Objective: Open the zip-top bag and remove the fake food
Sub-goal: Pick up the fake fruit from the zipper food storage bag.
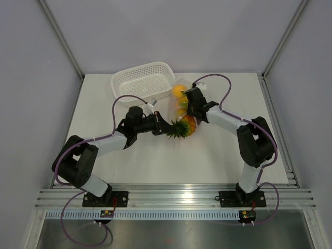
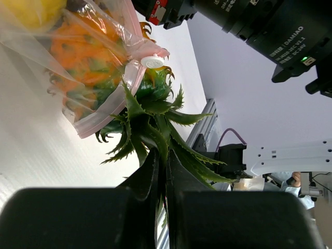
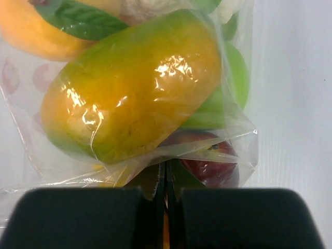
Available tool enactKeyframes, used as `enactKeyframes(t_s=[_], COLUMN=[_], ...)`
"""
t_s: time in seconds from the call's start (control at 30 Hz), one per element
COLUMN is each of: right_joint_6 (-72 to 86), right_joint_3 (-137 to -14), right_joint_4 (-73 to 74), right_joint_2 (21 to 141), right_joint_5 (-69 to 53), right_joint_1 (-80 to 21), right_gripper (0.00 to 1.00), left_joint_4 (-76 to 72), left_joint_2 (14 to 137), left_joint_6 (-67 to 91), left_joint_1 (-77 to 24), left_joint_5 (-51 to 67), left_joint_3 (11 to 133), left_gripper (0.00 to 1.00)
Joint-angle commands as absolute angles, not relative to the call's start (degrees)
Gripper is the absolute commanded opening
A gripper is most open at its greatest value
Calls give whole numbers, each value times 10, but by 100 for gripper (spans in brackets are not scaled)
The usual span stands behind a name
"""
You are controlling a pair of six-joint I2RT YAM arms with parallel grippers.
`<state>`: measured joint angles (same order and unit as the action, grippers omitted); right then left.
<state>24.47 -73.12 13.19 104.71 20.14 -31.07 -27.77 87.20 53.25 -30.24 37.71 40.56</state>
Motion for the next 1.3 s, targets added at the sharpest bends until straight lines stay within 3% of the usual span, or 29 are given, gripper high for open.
enactKeyframes(t_s=[0.0, 0.3, 0.63, 0.8, 0.97, 1.0, 1.07, 1.1, 1.27], right_joint_6=[257, 306, 333, 330, 324, 323, 321, 320, 318], right_joint_3=[-738, -759, -702, -699, -700, -701, -701, -700, -700], right_joint_4=[120, 158, 109, 105, 104, 104, 104, 103, 100], right_joint_2=[1050, 1073, 1041, 1037, 1032, 1031, 1027, 1027, 1022], right_joint_5=[243, 249, 214, 204, 193, 193, 194, 194, 189], right_joint_1=[-284, -272, -266, -266, -266, -266, -266, -266, -266], right_gripper=[0, 0, 0, 0, 0, 0, 0, 0, 0], left_joint_4=[-362, -484, -951, -944, -777, -737, -607, -532, -365], left_joint_2=[867, 882, 962, 998, 942, 927, 874, 837, 759], left_joint_6=[569, 674, 944, 932, 804, 777, 695, 648, 549], left_joint_1=[-306, -296, -234, -234, -234, -234, -234, -234, -249], left_joint_5=[456, 524, 455, 453, 448, 441, 411, 398, 325], left_joint_3=[439, 429, 370, 386, 359, 353, 346, 342, 345], left_gripper=[0, 0, 0, 0, 1, 14, 26, 44, 73])
